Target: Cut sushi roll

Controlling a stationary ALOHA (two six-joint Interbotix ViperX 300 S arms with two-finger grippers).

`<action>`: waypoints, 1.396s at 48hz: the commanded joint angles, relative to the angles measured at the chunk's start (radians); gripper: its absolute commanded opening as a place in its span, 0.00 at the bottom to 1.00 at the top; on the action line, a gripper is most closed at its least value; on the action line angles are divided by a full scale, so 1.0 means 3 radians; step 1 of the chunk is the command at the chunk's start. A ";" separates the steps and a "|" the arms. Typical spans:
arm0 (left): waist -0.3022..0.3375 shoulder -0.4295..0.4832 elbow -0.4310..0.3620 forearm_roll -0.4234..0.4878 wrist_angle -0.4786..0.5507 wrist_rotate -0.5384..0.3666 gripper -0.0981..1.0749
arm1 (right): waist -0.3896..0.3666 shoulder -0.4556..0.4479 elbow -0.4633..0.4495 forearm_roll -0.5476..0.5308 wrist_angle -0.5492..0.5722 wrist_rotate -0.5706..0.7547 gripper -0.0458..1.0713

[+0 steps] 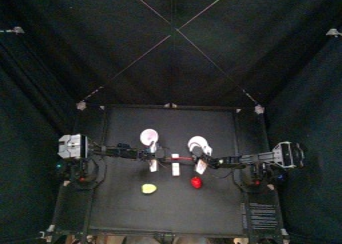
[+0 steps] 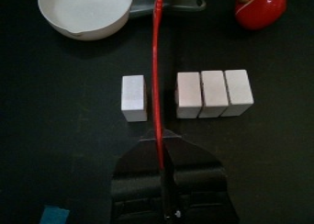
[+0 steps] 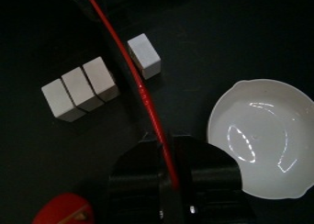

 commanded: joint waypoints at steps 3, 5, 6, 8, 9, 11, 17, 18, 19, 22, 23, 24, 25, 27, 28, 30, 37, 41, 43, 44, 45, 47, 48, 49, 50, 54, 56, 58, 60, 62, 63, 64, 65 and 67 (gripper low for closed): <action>-0.0220 -0.0107 -0.0112 0.0015 -0.0123 -0.0010 0.26 | -0.0005 -0.0123 -0.0123 -0.0015 0.0041 0.0026 0.29; -0.0220 -0.0118 -0.0112 0.0015 -0.0118 -0.0010 0.26 | 0.0005 -0.0128 -0.0123 -0.0015 0.0041 0.0026 0.29; -0.0220 -0.0123 -0.0112 0.0015 -0.0123 -0.0015 0.26 | 0.0010 -0.0133 -0.0118 -0.0015 0.0041 0.0026 0.29; -0.0220 -0.0138 -0.0112 0.0015 -0.0118 -0.0010 0.26 | 0.0036 -0.0153 -0.0118 -0.0015 0.0041 0.0026 0.29; -0.0235 -0.0143 -0.0112 0.0015 -0.0123 -0.0010 0.26 | 0.0041 -0.0164 -0.0112 -0.0015 0.0041 0.0026 0.29; -0.0256 -0.0153 -0.0112 0.0015 -0.0118 -0.0010 0.26 | 0.0066 -0.0184 -0.0107 -0.0015 0.0041 0.0026 0.29; -0.0317 -0.0159 -0.0112 0.0015 -0.0118 -0.0010 0.26 | 0.0148 -0.0230 -0.0066 0.0000 0.0041 0.0031 0.29; -0.0327 -0.0153 -0.0107 0.0015 -0.0118 -0.0010 0.26 | 0.0159 -0.0235 -0.0061 0.0000 0.0041 0.0036 0.29; -0.0337 -0.0148 -0.0107 0.0020 -0.0118 -0.0010 0.26 | 0.0169 -0.0235 -0.0056 0.0010 0.0041 0.0036 0.29; -0.0363 -0.0138 -0.0112 0.0026 -0.0118 -0.0010 0.26 | 0.0205 -0.0235 -0.0041 0.0015 0.0041 0.0036 0.29; -0.0368 -0.0133 -0.0112 0.0031 -0.0118 -0.0010 0.26 | 0.0215 -0.0235 -0.0036 0.0015 0.0041 0.0036 0.29; -0.0373 -0.0133 -0.0118 0.0036 -0.0118 -0.0010 0.26 | 0.0230 -0.0235 -0.0036 0.0020 0.0046 0.0036 0.29; -0.0383 -0.0133 -0.0118 0.0041 -0.0118 -0.0010 0.26 | 0.0245 -0.0235 -0.0026 0.0015 0.0041 0.0036 0.29; -0.0404 -0.0133 -0.0123 0.0056 -0.0118 -0.0010 0.26 | 0.0261 -0.0235 -0.0020 0.0020 0.0041 0.0036 0.29; -0.0404 -0.0138 -0.0123 0.0056 -0.0118 -0.0010 0.26 | 0.0271 -0.0230 -0.0015 0.0020 0.0046 0.0041 0.29; -0.0414 -0.0133 -0.0123 0.0066 -0.0118 -0.0010 0.26 | 0.0281 -0.0225 -0.0010 0.0020 0.0041 0.0041 0.29; -0.0445 -0.0123 -0.0123 0.0072 -0.0097 -0.0010 0.26 | 0.0307 -0.0210 -0.0005 0.0056 0.0046 0.0041 0.29; -0.0465 -0.0097 -0.0123 0.0072 -0.0092 -0.0010 0.26 | 0.0307 -0.0199 -0.0005 0.0077 0.0041 0.0041 0.29; -0.0470 -0.0092 -0.0123 0.0077 -0.0092 -0.0010 0.26 | 0.0312 -0.0194 -0.0005 0.0082 0.0046 0.0041 0.29; -0.0470 -0.0087 -0.0123 0.0087 -0.0092 -0.0010 0.26 | 0.0312 -0.0194 -0.0005 0.0082 0.0046 0.0041 0.29; -0.0470 -0.0087 -0.0123 0.0092 -0.0092 -0.0010 0.26 | 0.0312 -0.0189 -0.0010 0.0082 0.0041 0.0041 0.29; -0.0470 -0.0082 -0.0123 0.0107 -0.0092 -0.0010 0.26 | 0.0312 -0.0184 -0.0005 0.0082 0.0041 0.0041 0.29; -0.0470 -0.0082 -0.0123 0.0112 -0.0092 -0.0010 0.26 | 0.0312 -0.0184 -0.0010 0.0082 0.0041 0.0041 0.29; -0.0470 -0.0082 -0.0123 0.0123 -0.0087 -0.0010 0.26 | 0.0312 -0.0179 -0.0010 0.0082 0.0041 0.0041 0.29; -0.0470 -0.0082 -0.0123 0.0128 -0.0087 -0.0010 0.26 | 0.0312 -0.0179 -0.0010 0.0082 0.0041 0.0041 0.29; -0.0481 -0.0082 -0.0123 0.0133 -0.0082 -0.0010 0.26 | 0.0327 -0.0164 -0.0010 0.0102 0.0046 0.0041 0.29; -0.0491 -0.0082 -0.0123 0.0133 -0.0082 -0.0010 0.26 | 0.0337 -0.0164 -0.0010 0.0107 0.0041 0.0041 0.29; -0.0501 -0.0082 -0.0123 0.0133 -0.0082 -0.0010 0.26 | 0.0348 -0.0153 -0.0005 0.0107 0.0041 0.0041 0.29; -0.0501 -0.0082 -0.0123 0.0138 -0.0072 -0.0010 0.26 | 0.0363 -0.0148 -0.0005 0.0107 0.0046 0.0041 0.29; -0.0501 -0.0082 -0.0123 0.0148 -0.0066 -0.0010 0.26 | 0.0363 -0.0148 -0.0005 0.0107 0.0046 0.0041 0.29; -0.0501 -0.0082 -0.0123 0.0148 -0.0066 -0.0010 0.26 | 0.0368 -0.0143 -0.0005 0.0107 0.0041 0.0041 0.29; -0.0506 -0.0082 -0.0123 0.0153 -0.0066 -0.0010 0.26 | 0.0368 -0.0143 -0.0010 0.0107 0.0046 0.0041 0.29; -0.0506 -0.0082 -0.0123 0.0153 -0.0061 -0.0010 0.26 | 0.0368 -0.0143 -0.0010 0.0107 0.0041 0.0041 0.29; -0.0501 -0.0082 -0.0123 0.0153 -0.0061 -0.0010 0.26 | 0.0368 -0.0143 -0.0010 0.0107 0.0046 0.0041 0.29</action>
